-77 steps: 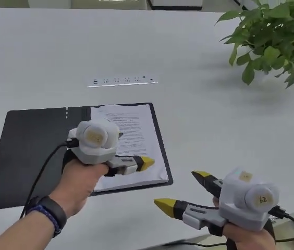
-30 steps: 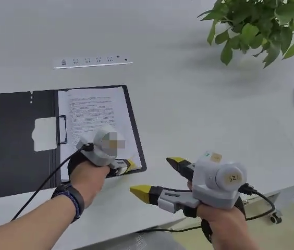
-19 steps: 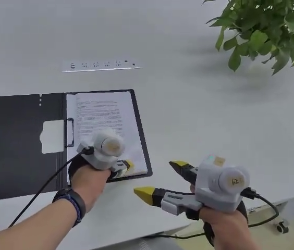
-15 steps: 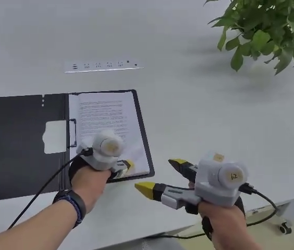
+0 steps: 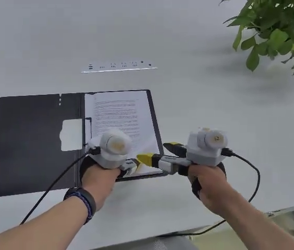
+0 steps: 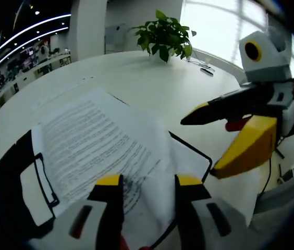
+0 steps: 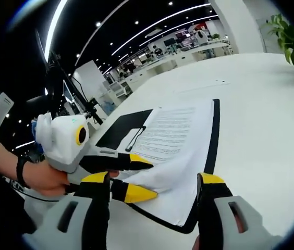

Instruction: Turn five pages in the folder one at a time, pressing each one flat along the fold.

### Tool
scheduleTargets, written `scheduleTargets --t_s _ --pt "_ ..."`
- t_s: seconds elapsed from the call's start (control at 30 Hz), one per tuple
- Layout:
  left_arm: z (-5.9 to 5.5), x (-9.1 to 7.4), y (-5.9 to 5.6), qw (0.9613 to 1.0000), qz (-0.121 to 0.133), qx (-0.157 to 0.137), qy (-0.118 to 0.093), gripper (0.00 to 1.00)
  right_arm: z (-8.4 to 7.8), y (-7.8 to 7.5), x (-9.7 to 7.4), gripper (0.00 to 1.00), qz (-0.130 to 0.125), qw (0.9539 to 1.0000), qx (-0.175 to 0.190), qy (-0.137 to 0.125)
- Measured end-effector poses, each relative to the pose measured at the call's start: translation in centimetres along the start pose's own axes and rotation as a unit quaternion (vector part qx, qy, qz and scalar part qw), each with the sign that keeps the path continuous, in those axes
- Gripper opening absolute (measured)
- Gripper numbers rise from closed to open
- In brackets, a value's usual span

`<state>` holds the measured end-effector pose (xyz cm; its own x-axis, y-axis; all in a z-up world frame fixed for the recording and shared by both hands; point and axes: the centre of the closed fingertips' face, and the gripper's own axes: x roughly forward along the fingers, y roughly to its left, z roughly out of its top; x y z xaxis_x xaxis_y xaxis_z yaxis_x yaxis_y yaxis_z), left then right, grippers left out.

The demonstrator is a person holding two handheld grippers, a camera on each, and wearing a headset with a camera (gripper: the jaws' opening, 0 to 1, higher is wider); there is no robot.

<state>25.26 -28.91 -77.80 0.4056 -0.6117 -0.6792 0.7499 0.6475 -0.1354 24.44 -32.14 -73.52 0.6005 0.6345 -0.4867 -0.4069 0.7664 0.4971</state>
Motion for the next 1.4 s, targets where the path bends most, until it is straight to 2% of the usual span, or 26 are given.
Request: scheduleTargets --t_s 0.2,0.3,0.63,0.8,0.9,0.97,1.07,1.2,1.27,1.4 --pt "-0.5 -0.6 0.1 0.9999 -0.013 -0.008 0.003 0.37 -0.1 -0.3 1.6 0.65 0.012 0.9991 0.04 -0.006" --pt "-0.7 -0.9 0.0 0.9998 -0.017 -0.01 0.001 0.38 0.3 0.0 1.7 0.61 0.024 0.9971 0.069 -0.021" --pt "-1.0 -2.0 -1.3 0.9993 -0.034 -0.015 0.002 0.51 0.6 0.3 0.9 0.48 0.029 0.9955 0.08 -0.042" --pt "-0.9 -3.0 -1.5 0.9992 -0.035 -0.02 -0.004 0.57 0.3 0.5 0.7 0.33 0.03 0.9954 0.082 -0.041" --pt "-0.9 -3.7 -1.8 0.9993 -0.034 -0.012 -0.008 0.59 0.1 0.3 0.7 0.24 0.022 0.9959 0.079 -0.037" --pt "-0.8 -4.3 -1.7 0.9994 -0.029 -0.012 -0.014 0.6 0.2 0.4 0.6 0.18 0.021 0.9952 0.085 -0.044" --pt "-0.8 -5.2 -1.2 0.9994 -0.021 -0.018 -0.022 0.61 0.1 0.3 0.7 0.07 0.014 0.9956 0.083 -0.04" --pt "-1.0 -6.5 -0.6 0.9992 -0.006 -0.023 -0.032 0.62 0.1 0.8 0.8 0.0 0.018 0.996 0.079 -0.037" --pt "-1.3 -7.1 0.0 0.9993 0.005 -0.019 -0.032 0.62 0.1 0.7 0.8 0.0 0.016 0.9957 0.083 -0.038" --pt "-1.6 -8.4 1.0 0.9987 0.014 -0.031 -0.039 0.63 0.4 1.4 1.1 0.0 0.021 0.995 0.087 -0.044"
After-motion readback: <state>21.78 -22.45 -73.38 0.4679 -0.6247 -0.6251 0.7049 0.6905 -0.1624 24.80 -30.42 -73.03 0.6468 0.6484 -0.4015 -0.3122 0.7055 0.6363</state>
